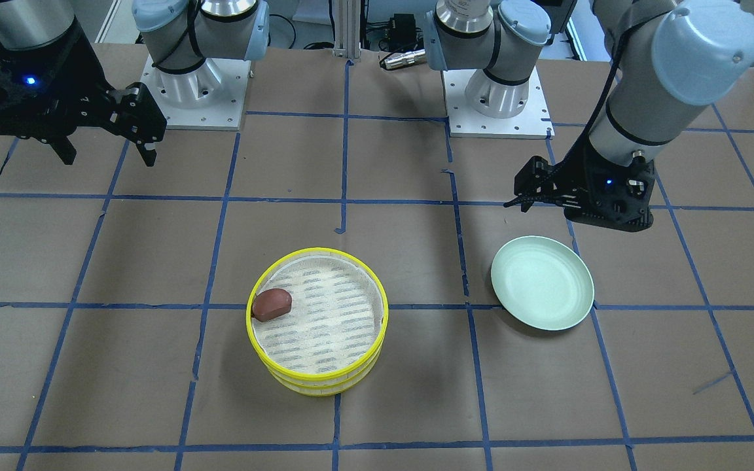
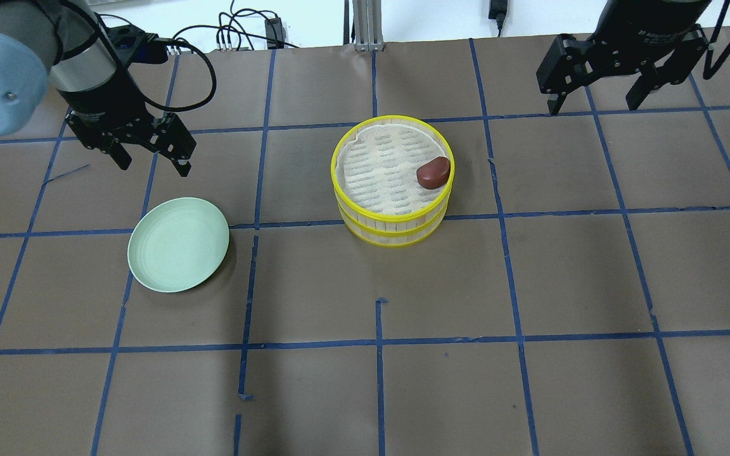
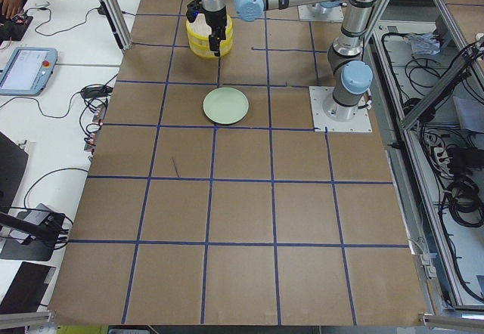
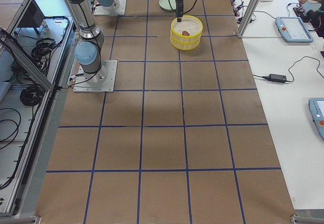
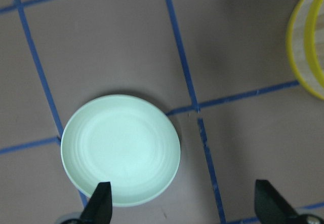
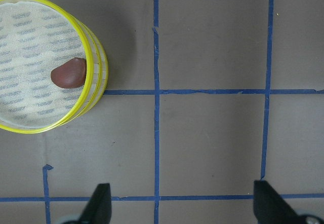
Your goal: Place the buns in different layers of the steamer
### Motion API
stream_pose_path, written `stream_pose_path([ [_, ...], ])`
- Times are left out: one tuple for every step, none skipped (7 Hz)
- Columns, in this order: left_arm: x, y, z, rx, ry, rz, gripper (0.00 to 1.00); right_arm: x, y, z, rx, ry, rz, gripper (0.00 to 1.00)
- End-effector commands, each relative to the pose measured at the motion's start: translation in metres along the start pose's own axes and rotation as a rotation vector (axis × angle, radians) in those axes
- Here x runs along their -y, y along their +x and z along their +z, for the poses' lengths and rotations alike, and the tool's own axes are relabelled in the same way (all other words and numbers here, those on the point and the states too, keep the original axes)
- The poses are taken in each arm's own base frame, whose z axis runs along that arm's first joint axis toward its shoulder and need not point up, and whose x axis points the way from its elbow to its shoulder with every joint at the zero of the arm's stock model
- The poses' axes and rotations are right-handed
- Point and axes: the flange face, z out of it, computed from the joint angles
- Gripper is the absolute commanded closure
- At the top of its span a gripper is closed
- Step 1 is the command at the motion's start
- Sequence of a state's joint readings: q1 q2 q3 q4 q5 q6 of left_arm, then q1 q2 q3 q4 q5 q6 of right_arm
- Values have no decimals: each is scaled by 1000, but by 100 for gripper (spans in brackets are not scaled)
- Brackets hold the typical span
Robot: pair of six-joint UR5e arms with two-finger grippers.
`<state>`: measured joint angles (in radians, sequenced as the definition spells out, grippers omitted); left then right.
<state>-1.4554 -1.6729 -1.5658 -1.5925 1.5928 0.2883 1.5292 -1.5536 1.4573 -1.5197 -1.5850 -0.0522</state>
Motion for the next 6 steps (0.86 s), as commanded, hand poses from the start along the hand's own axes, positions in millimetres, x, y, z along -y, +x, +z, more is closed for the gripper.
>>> stream_pose_path([
  [-2,1,-11,-3,6,0,0,0,-1,0,-1,1,-2,0],
  [-4,9,-17,3,29,13,0,0,-1,0,-3,-1,0,0],
  [2,17,-11,-11,28,17,0,0,0,0,-6,-1,-2,0],
  [8,37,-13,-7,78,50,0,-1,0,1,-7,-3,0,0],
  [7,50,-7,-3,69,73,0,-1,-1,1,-9,-3,0,0],
  [5,51,-8,5,70,61,0,-1,-1,1,-9,-3,0,0],
])
